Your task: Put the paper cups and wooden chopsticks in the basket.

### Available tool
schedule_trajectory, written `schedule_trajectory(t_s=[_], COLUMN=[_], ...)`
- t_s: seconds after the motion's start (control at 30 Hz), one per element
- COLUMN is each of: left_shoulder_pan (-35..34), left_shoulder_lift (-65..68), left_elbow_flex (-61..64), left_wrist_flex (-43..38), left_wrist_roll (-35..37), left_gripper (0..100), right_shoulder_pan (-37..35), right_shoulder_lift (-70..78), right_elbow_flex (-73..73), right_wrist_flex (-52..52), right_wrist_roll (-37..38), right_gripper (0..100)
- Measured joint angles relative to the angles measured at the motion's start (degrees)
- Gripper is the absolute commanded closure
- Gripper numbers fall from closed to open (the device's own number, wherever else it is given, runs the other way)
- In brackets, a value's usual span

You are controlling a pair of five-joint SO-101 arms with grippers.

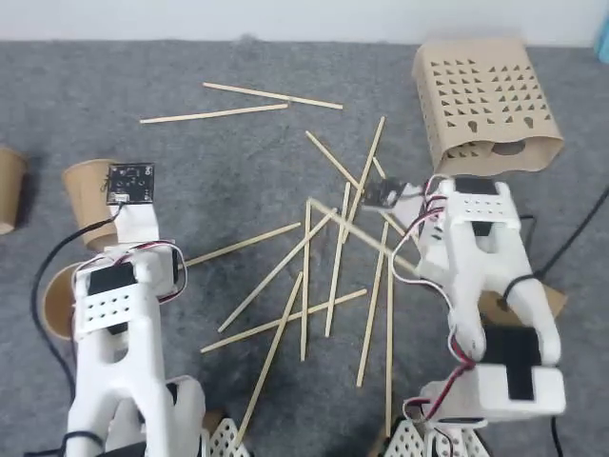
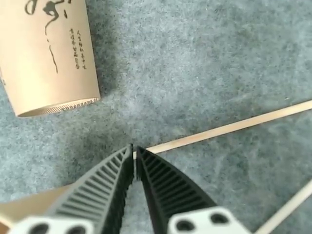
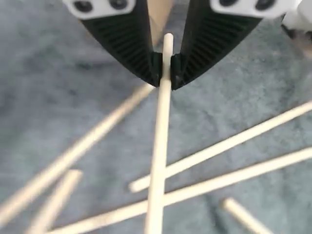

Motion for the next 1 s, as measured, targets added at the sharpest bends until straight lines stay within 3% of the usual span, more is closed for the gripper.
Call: schedule_trajectory(t_s=[0.2, 0.47, 0.57, 0.83, 1.0], left_shoulder_pan=[0.00, 0.00, 0.00, 0.00, 0.00], left_shoulder_lift=[0.00, 0.00, 0.00, 0.00, 0.00], left_elbow_flex=[0.00, 0.00, 0.00, 0.00, 0.00], left_wrist_flex=[0.00, 0.00, 0.00, 0.00, 0.00], left_wrist_roll=[0.00, 0.00, 0.00, -0.09, -0.09], left_gripper=[99, 99, 99, 99, 99], right_shoulder_pan=[-3.52, -5.89, -5.98, -5.89, -5.89], right_shoulder_lift=[-5.63, -1.67, 5.71, 35.96, 56.00], right_elbow_flex=[-2.81, -7.47, -13.54, -43.43, -67.34], right_wrist_flex=[-3.78, -24.44, -29.45, -30.59, -29.98], right_wrist_roll=[-6.86, -9.49, -9.49, -9.41, -3.69], right_gripper=[99.1, 99.1, 99.1, 99.1, 99.1])
